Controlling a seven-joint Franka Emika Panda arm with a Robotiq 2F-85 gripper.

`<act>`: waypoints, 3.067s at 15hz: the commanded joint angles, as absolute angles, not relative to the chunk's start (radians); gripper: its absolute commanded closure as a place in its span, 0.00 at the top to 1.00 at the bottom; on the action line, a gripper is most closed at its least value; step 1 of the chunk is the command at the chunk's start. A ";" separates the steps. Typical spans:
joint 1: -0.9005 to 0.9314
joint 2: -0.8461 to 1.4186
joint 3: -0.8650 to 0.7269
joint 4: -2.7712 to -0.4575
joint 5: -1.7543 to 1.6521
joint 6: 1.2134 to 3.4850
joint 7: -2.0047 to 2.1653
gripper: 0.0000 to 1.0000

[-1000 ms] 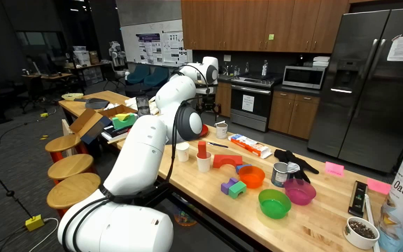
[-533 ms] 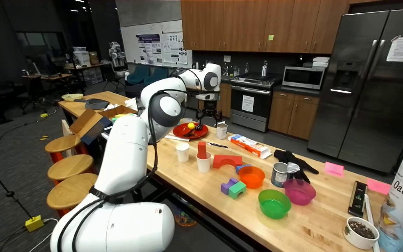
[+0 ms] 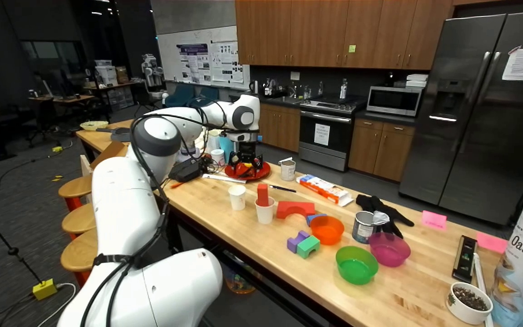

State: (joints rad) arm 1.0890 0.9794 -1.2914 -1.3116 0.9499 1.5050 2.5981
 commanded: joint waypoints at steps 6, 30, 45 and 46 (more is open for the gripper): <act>1.392 1.103 -1.508 -1.658 1.141 1.520 2.598 1.00; 1.469 1.436 -1.736 -1.826 1.340 1.391 2.599 1.00; 1.464 1.483 -1.759 -1.845 1.343 1.392 2.599 1.00; 1.469 1.504 -1.775 -1.869 1.345 1.384 2.599 1.00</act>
State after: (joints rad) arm 1.4638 1.4460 -1.7321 -1.8248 1.3380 1.3921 2.5989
